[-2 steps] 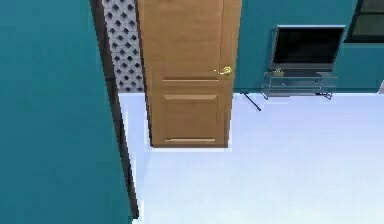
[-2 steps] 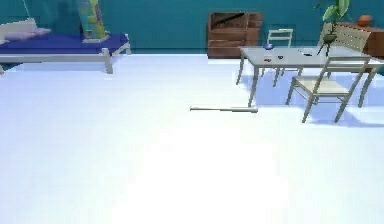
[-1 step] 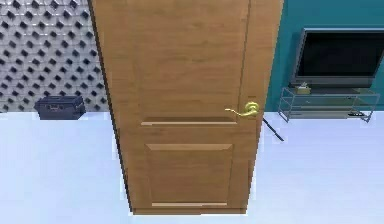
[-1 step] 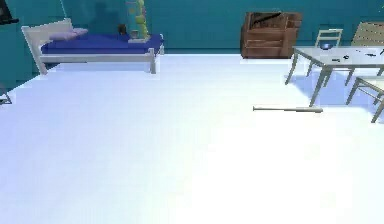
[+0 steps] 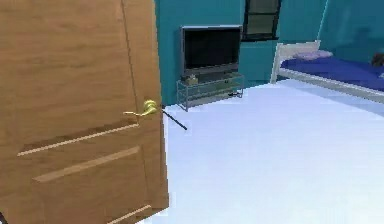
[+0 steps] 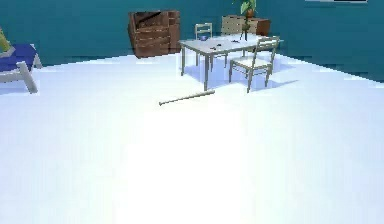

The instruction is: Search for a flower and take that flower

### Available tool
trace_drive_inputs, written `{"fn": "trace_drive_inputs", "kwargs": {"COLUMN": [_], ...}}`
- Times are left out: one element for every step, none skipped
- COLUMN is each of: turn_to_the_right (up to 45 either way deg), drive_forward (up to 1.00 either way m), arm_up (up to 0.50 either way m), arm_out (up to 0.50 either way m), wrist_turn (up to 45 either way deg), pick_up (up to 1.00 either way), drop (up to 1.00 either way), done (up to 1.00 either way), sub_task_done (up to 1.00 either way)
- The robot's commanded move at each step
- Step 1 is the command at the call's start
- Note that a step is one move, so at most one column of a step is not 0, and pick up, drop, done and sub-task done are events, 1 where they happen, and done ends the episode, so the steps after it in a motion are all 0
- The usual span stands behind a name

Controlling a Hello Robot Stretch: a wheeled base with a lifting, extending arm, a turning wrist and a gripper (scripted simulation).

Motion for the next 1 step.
{"fn": "trace_drive_inputs", "kwargs": {"turn_to_the_right": [0.0], "drive_forward": [0.55], "arm_up": [0.0], "arm_out": [0.0], "wrist_turn": [0.0], "pick_up": [0.0], "drop": [0.0], "done": [0.0], "sub_task_done": [0.0]}}
